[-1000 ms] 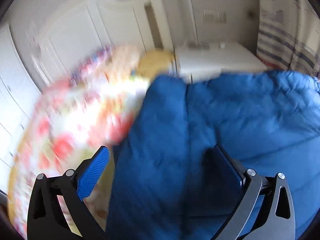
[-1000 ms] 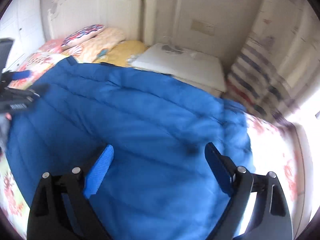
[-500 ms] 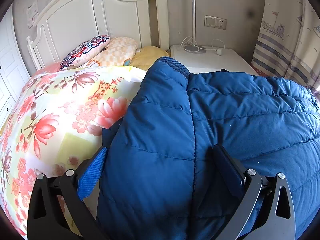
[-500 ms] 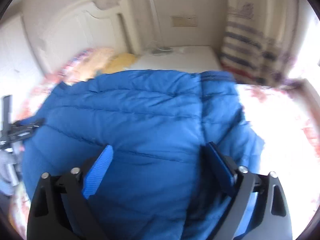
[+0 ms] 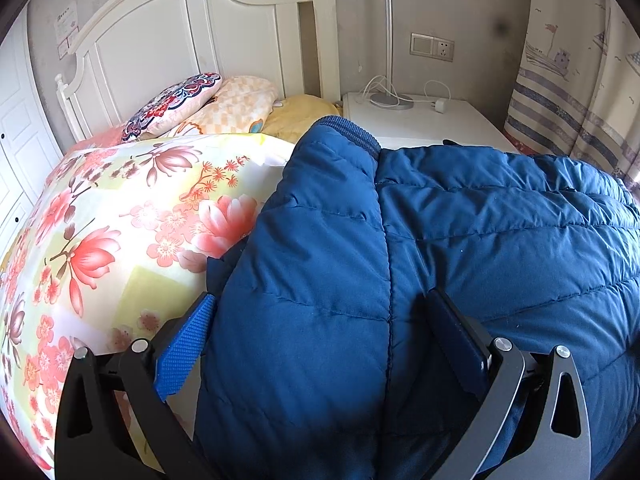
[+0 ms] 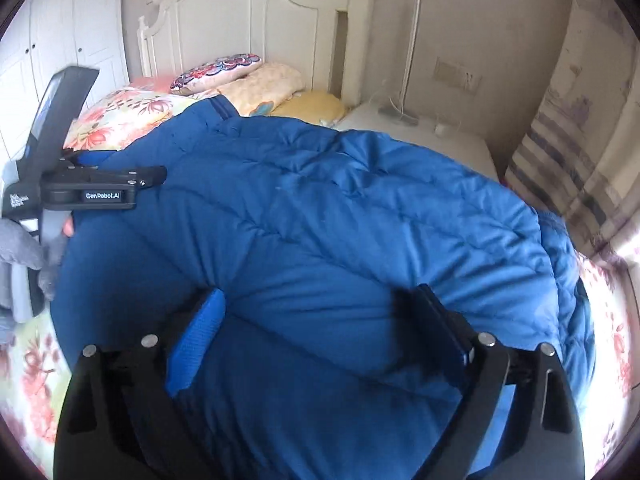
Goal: Fold large clothes
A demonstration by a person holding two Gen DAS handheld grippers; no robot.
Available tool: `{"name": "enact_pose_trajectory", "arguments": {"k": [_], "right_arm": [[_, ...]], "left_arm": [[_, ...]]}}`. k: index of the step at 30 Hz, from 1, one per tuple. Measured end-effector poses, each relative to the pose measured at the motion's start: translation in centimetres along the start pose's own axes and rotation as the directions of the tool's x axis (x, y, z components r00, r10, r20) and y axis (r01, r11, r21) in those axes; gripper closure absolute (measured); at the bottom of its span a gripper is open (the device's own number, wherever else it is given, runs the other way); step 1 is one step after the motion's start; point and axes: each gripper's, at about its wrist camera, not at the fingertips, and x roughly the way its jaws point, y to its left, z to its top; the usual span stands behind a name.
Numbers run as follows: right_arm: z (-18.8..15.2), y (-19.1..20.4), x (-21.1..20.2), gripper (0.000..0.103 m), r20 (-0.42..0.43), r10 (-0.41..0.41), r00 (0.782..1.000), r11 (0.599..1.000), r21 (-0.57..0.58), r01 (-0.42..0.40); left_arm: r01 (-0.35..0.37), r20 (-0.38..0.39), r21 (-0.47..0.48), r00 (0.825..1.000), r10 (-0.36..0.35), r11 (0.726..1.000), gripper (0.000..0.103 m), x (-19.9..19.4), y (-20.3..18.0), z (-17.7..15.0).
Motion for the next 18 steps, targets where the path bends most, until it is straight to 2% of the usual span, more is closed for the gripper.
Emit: {"name": "enact_pose_trajectory", "arguments": {"k": [1, 3, 5, 6, 7, 8, 9, 13, 16, 18], "right_arm": [[-0.2, -1.1, -1.0, 0.011, 0.025, -0.041, 0.999, 0.999, 0.002, 0.041], [-1.0, -4.3, -1.8, 0.011, 0.039, -0.077, 0.996, 0.994, 0.079, 0.074], [-3.1, -9.1, -1.8, 0.011, 0.006, -0.137, 0.991, 0.968, 0.212, 0.133], [-4.4, -11.4, -1.3, 0.009, -0.017, -0.142, 0.990, 0.951, 0.275, 0.141], [-5.5, -12.9, -0.9, 0.007, -0.008, -0.106, 0.994, 0.940, 0.327, 0.102], [-6.9, -14.8, -0.5, 0.007, 0.035, -0.009, 0.999, 0.915, 0.404, -0.005], [-7.4, -15.5, -0.3, 0.007, 0.052, 0.034, 0.998, 0.897, 0.438, -0.053], [-6.7, -14.3, 0.2, 0.007, 0.014, -0.018, 1.000, 0.924, 0.382, 0.011], [-7.0, -14.8, 0.1, 0.006, 0.035, 0.025, 0.999, 0.911, 0.412, -0.037], [-7.2, -15.3, -0.1, 0.006, 0.033, 0.030, 0.999, 0.909, 0.415, -0.041]], "left_arm": [[-0.002, 0.002, 0.000, 1.000, 0.002, 1.000, 0.004, 0.0, 0.0, 0.0], [-0.015, 0.010, 0.005, 1.000, 0.015, 1.000, 0.004, -0.2, -0.2, 0.0], [-0.038, 0.022, 0.016, 0.999, 0.037, 0.999, 0.004, -0.3, -0.6, -0.1], [-0.049, 0.030, 0.022, 0.998, 0.048, 0.999, 0.004, -0.4, -0.8, -0.1], [-0.069, 0.042, 0.029, 0.997, 0.067, 0.997, 0.004, -0.6, -1.0, -0.2], [-0.089, 0.052, 0.037, 0.995, 0.087, 0.995, 0.004, -0.7, -1.3, -0.2], [-0.111, 0.061, 0.046, 0.992, 0.108, 0.993, 0.004, -0.8, -1.6, -0.2], [-0.181, 0.088, 0.087, 0.981, 0.174, 0.980, 0.004, -1.1, -2.7, -0.3], [-0.206, 0.091, 0.102, 0.976, 0.197, 0.973, 0.004, -1.1, -3.1, -0.2], [-0.230, 0.096, 0.116, 0.971, 0.219, 0.966, 0.004, -1.1, -3.6, -0.4]]}}
